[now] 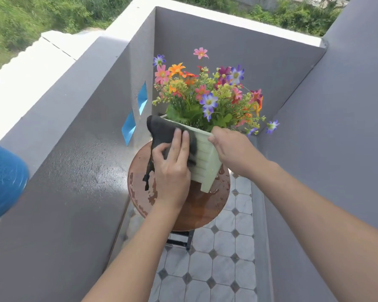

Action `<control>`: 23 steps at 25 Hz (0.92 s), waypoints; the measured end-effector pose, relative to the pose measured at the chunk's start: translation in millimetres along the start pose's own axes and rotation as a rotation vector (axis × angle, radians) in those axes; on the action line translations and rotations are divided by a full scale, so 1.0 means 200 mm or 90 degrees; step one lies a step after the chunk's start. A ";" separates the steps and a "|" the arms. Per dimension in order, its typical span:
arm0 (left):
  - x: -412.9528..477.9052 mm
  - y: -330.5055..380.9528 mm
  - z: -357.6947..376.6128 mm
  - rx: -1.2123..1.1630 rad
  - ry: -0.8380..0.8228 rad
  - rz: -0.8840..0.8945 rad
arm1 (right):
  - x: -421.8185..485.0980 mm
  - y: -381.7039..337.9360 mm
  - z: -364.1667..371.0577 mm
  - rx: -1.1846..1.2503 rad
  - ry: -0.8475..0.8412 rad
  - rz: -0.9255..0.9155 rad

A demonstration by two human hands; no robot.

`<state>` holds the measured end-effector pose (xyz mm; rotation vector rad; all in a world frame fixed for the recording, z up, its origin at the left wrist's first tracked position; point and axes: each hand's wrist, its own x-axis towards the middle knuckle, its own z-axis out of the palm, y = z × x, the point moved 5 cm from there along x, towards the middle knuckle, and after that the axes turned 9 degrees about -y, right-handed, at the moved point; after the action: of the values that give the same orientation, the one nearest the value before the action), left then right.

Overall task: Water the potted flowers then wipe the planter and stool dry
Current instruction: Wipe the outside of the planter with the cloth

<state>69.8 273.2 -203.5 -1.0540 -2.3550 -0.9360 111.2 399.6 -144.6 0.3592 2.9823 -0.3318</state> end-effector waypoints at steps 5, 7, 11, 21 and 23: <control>-0.09 -0.08 0.03 0.040 -0.023 0.088 | 0.05 -0.01 0.02 0.000 -0.007 -0.007; -0.02 -0.10 0.02 0.000 0.007 -0.039 | 0.07 0.00 0.03 -0.001 -0.007 -0.002; -0.04 -0.02 0.07 0.000 -0.059 0.129 | 0.09 -0.01 0.03 -0.001 0.013 -0.017; 0.09 -0.07 0.01 -0.011 -0.006 0.017 | 0.14 -0.03 0.04 0.015 0.030 -0.007; 0.07 -0.07 0.01 -0.005 -0.021 0.030 | 0.15 -0.03 0.04 0.016 0.024 0.000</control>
<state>49.4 275.4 -202.2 -1.1307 -2.3446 -0.9173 82.5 399.0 -156.0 0.3732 3.0175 -0.3677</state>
